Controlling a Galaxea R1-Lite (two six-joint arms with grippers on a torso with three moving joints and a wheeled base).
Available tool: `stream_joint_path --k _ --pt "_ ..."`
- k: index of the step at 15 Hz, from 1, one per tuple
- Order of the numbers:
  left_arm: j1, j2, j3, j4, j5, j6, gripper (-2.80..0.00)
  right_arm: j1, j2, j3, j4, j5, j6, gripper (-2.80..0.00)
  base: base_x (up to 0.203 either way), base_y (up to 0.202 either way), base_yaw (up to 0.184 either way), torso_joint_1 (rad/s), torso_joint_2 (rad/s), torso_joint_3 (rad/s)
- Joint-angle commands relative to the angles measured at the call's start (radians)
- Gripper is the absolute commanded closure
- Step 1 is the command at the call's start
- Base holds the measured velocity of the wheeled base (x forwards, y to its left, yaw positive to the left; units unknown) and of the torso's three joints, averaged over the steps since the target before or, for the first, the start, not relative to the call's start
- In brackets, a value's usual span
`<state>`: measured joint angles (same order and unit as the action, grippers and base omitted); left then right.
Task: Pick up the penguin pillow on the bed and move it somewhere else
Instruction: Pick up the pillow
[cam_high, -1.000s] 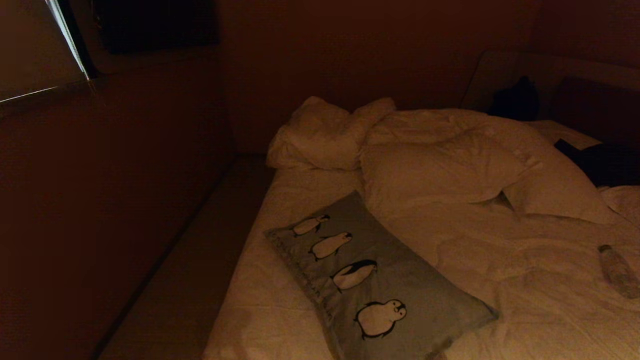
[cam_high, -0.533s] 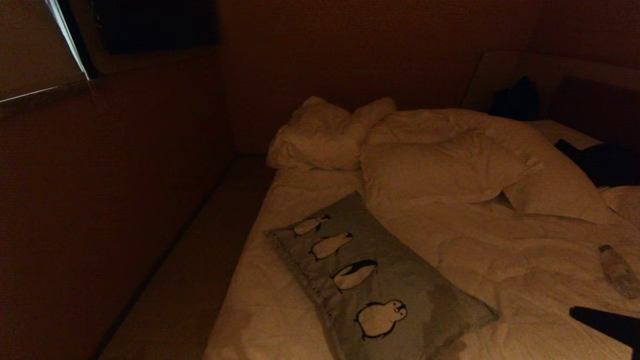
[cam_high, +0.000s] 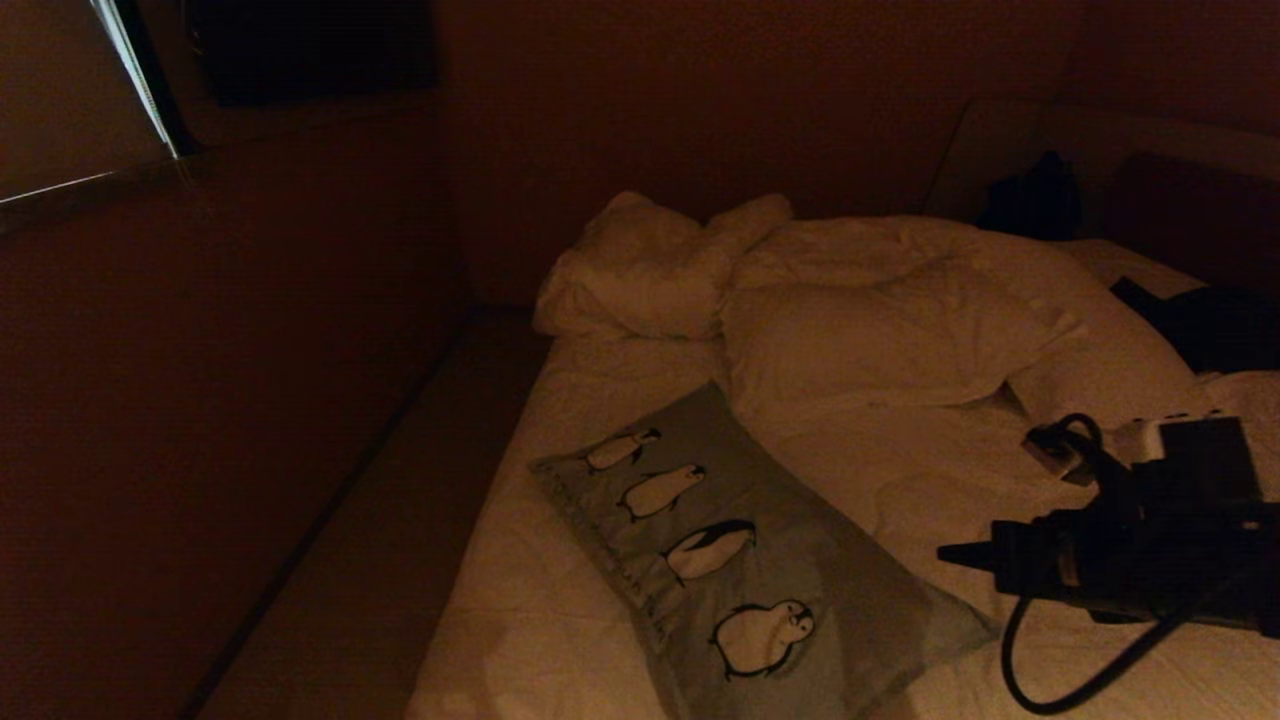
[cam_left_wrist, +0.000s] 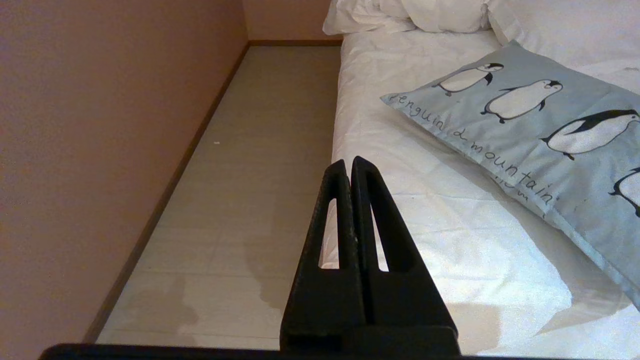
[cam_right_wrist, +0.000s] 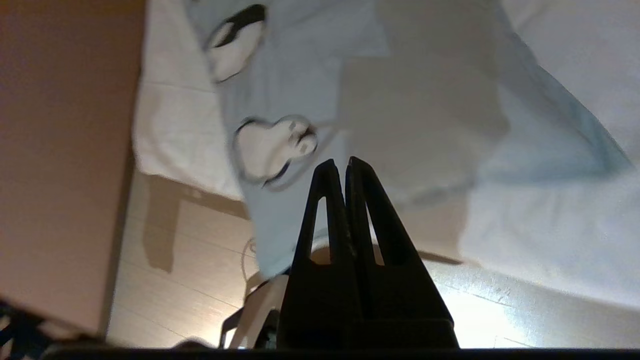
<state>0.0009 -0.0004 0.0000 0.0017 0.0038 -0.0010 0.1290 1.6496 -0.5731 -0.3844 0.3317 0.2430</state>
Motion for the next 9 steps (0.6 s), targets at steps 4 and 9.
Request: stream_joint_path --k 4,9 --pt "0.001 0.0 0.0 0.0 0.001 -0.001 0.0 0.174 0.302 -0.171 -0.24 -0.27 0.003 0.0 0.0 0.0 0.0 0.0 0.0 0.0" --pt "0.001 -0.001 0.0 0.0 0.001 -0.001 0.0 0.303 0.397 -0.214 -0.25 -0.432 -0.074 0.0 0.0 0.0 0.0 0.0 0.0 0.0"
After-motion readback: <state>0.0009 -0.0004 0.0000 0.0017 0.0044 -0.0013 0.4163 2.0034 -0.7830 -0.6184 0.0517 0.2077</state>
